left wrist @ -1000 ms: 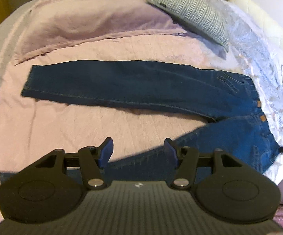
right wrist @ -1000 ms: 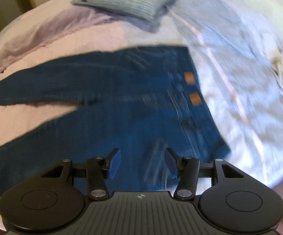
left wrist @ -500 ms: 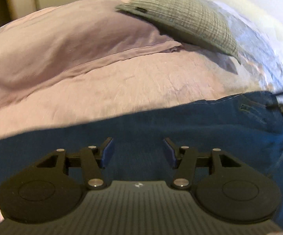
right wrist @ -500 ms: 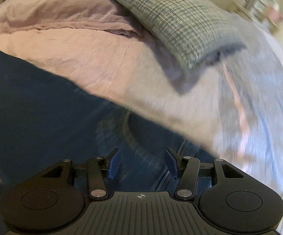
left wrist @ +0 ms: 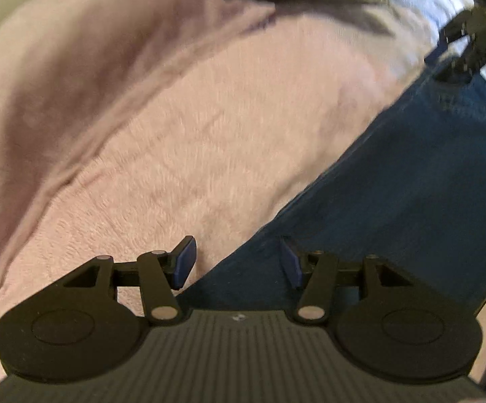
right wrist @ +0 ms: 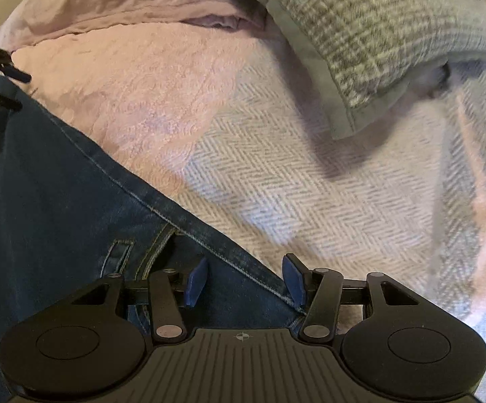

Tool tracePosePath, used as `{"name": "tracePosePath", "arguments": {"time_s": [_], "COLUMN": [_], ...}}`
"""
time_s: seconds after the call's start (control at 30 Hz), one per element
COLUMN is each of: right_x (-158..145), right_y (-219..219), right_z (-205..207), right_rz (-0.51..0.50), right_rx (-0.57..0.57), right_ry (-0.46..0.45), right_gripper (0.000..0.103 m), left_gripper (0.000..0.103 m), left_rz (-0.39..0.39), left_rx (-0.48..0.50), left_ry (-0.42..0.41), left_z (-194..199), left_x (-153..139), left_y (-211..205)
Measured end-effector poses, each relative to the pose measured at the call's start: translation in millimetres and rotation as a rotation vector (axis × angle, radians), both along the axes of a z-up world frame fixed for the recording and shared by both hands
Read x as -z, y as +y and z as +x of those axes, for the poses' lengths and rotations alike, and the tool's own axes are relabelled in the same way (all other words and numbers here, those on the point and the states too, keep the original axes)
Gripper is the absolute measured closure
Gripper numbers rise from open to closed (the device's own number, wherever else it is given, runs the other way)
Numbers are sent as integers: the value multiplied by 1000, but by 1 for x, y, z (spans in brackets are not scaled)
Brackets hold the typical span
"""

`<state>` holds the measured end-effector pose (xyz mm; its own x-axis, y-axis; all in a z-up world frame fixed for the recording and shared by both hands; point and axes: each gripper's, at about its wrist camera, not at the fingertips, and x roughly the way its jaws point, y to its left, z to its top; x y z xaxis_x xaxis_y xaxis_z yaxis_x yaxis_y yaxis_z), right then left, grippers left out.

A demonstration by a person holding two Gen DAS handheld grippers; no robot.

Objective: Fold clothes

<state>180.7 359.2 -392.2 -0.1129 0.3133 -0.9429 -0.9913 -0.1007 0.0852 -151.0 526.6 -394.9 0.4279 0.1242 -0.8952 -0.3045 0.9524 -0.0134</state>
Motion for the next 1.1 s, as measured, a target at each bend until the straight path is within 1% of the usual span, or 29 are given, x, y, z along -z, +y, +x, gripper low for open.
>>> {"name": "tracePosePath", "arguments": {"time_s": [0.03, 0.07, 0.1, 0.13, 0.17, 0.2, 0.3, 0.4, 0.47, 0.53, 0.57, 0.63, 0.67, 0.7, 0.73, 0.77, 0.8, 0.83, 0.87, 0.93, 0.97, 1.0, 1.03, 1.07, 1.1], "right_x": [2, 3, 3, 2, 0, -6, -37, -79, -109, -137, -148, -159, -159, -152, -146, -136, -121, -103, -89, -75, -74, -76, -79, -83, -88], "right_y": [1, 2, 1, -1, -4, -9, -34, -72, -106, -148, -170, -213, -235, -255, -275, -293, -308, -320, -331, -347, -352, -355, -359, -363, -367], "right_z": [-1, -3, -6, -10, -14, -19, -37, -62, -83, -108, -122, -150, -165, -178, -191, -202, -212, -222, -230, -240, -240, -236, -230, -222, -214], "right_rz": [-10, -18, -23, -26, -23, 1, 119, 260, 349, 419, 437, 428, 400, 347, 293, 229, 146, 58, -3, -30, -26, -20, 5, 47, 89], "right_rx": [2, -3, -13, -29, -44, -56, -64, -50, -34, -27, -26, -26, -20, -4, 11, 27, 46, 69, 93, 156, 211, 283, 373, 474, 573], "right_ry": [9, 15, 10, -12, -35, -63, -164, -263, -326, -381, -406, -449, -460, -452, -445, -428, -411, -415, -421, -426, -391, -344, -291, -233, -173], "right_gripper": [50, 50, 59, 94, 95, 96, 97, 98, 98, 97, 97, 97, 97, 97, 97, 94, 91, 90, 90, 88, 79, 72, 54, 42, 41], "left_gripper": [56, 69, 89, 95, 99, 102, 102, 101, 101, 100, 100, 100, 99, 97, 96, 95, 95, 95, 95, 88, 78, 73, 73, 71, 69], "left_rz": [-11, -22, -33, -17, 17, 46, 122, 181, 199, 205, 196, 163, 128, 75, 27, -11, -46, -82, -105, -137, -153, -169, -178, -182, -182], "left_rx": [16, 31, 47, 61, 74, 76, 47, -26, -70, -110, -129, -160, -184, -222, -264, -308, -351, -391, -429, -507, -546, -584, -625, -667, -714], "left_ry": [9, 19, 28, 25, 14, -4, -76, -183, -242, -282, -293, -303, -294, -273, -244, -209, -170, -137, -126, -130, -132, -134, -138, -143, -150], "left_z": [0, 1, 1, 0, -3, -7, -25, -58, -86, -114, -130, -160, -175, -188, -198, -208, -217, -225, -232, -244, -250, -256, -261, -265, -269], "left_x": [4, 9, 13, 14, 12, 7, -16, -58, -90, -115, -124, -136, -135, -129, -120, -109, -97, -88, -83, -78, -76, -73, -71, -70, -68], "left_y": [3, 5, 8, 5, -2, -8, -28, -59, -90, -125, -145, -186, -207, -225, -240, -255, -270, -284, -293, -305, -311, -317, -320, -320, -318]}}
